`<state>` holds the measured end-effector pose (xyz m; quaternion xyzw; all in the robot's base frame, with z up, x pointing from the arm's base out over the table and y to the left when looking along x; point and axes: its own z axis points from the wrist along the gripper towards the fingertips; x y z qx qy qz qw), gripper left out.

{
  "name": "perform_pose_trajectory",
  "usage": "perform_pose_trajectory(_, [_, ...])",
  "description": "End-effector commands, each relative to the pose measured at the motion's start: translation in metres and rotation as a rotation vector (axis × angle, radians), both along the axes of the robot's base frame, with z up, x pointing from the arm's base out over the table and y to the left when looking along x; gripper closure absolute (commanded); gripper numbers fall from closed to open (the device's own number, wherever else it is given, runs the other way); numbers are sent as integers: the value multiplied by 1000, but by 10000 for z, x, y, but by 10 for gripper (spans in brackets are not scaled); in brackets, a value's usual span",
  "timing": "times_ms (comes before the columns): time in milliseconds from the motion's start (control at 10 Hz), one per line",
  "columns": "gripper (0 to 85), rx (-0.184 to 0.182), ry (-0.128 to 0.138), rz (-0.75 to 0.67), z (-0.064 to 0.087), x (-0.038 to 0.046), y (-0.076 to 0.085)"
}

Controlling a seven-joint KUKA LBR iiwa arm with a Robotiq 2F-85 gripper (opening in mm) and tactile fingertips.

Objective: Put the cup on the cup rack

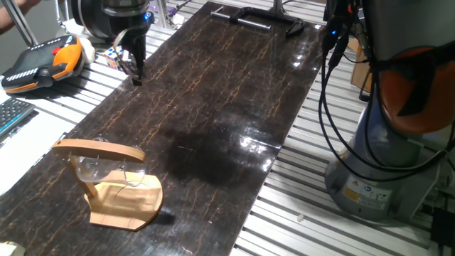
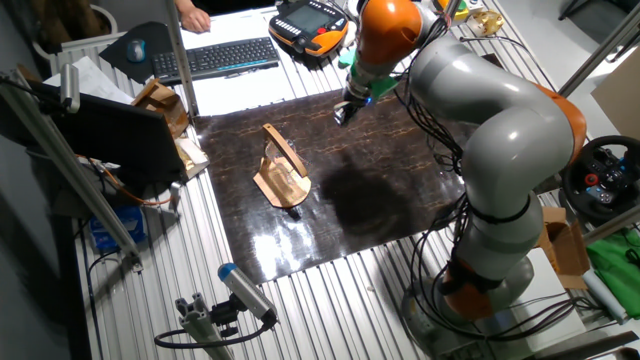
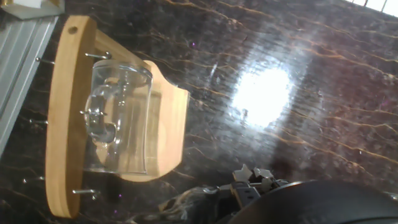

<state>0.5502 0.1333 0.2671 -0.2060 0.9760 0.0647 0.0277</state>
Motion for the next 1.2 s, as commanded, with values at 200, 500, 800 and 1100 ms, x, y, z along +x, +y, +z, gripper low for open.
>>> perform_pose_trajectory(200, [840, -6, 12, 5, 31, 2, -97])
perform_pose_trajectory(500, [840, -26, 10, -22, 5, -9, -145])
perform_pose_trajectory(800, [840, -39, 13, -46, -8, -9, -176])
perform_pose_trajectory(1100, [840, -27, 16, -41, -18, 2, -171])
